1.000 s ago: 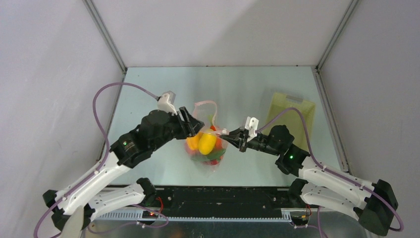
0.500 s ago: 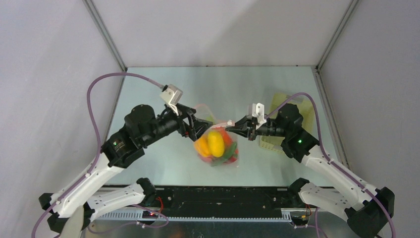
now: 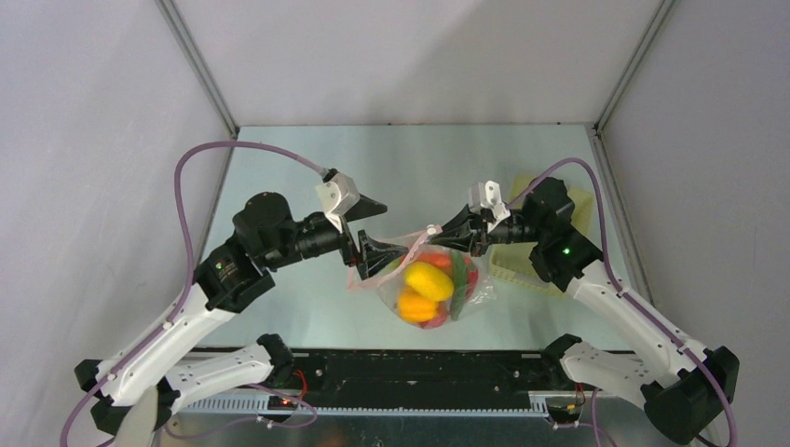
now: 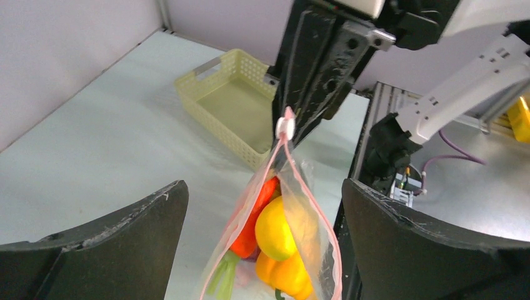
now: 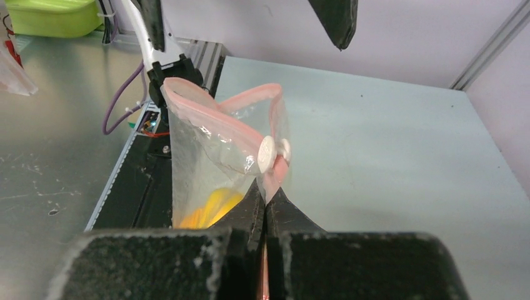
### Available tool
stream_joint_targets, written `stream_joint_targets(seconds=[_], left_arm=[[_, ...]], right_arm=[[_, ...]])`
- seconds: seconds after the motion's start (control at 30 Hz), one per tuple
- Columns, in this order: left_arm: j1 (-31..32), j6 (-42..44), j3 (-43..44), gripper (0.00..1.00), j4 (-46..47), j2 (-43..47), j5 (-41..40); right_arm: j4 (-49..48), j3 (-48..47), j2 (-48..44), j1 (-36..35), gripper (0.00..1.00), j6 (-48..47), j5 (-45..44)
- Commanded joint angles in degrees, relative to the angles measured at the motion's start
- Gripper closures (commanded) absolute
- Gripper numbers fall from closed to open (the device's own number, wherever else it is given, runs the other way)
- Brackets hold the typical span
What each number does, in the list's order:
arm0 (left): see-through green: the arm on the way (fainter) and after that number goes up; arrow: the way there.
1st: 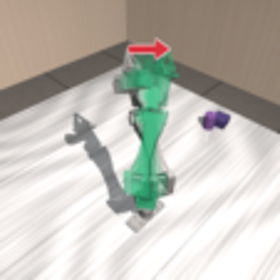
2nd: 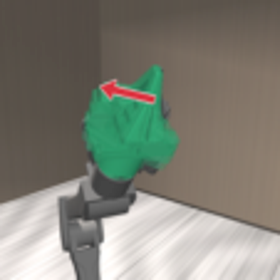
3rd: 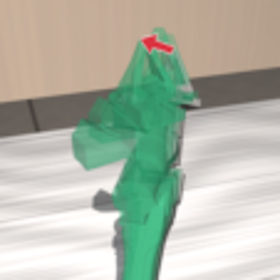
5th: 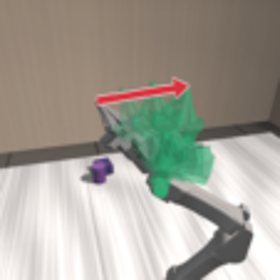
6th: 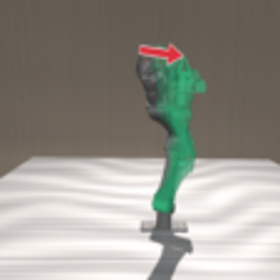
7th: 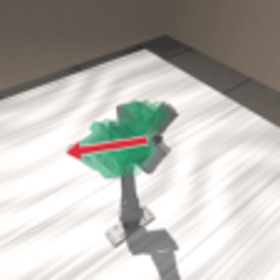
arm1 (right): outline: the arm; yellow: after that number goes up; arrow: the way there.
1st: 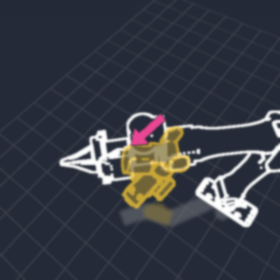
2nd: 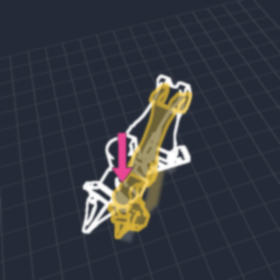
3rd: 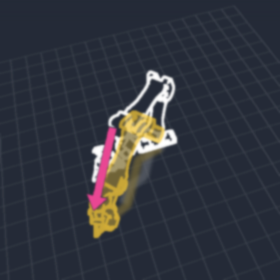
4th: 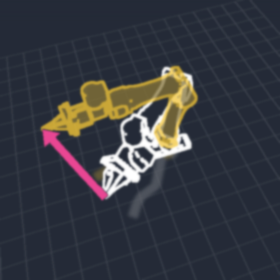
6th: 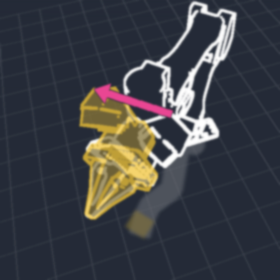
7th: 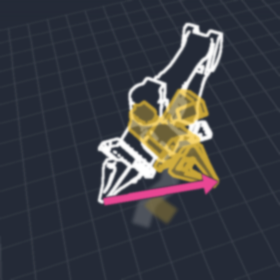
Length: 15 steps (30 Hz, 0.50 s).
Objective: Place the food in the zip-top bag and seal the zipper
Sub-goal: Zip the zipper food storage bag at the center of the board.
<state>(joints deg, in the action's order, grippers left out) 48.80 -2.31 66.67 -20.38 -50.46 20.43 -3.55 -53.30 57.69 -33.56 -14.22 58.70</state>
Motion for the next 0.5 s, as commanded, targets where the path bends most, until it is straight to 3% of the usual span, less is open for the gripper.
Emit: stream_joint_targets(seconds=[0.0, 0.17, 0.47], left_arm=[[0.1, 2.8, 3.7, 0.0, 2.6, -3.7, 5.8], [0.1, -0.4, 4.4, 0.0, 3.0, -7.4, 10.3], [0.1, -1.9, 7.0, 0.04, 3.6, -12.3, 10.7]], right_arm=[[3.7, -4.3, 0.2, -0.1, 1.0, -2.8, 0.8], [9.7, -5.6, 0.7, -0.7, 1.0, -5.6, -2.0], [13.9, -7.2, 1.1, -1.8, 1.0, -7.2, -1.7]])
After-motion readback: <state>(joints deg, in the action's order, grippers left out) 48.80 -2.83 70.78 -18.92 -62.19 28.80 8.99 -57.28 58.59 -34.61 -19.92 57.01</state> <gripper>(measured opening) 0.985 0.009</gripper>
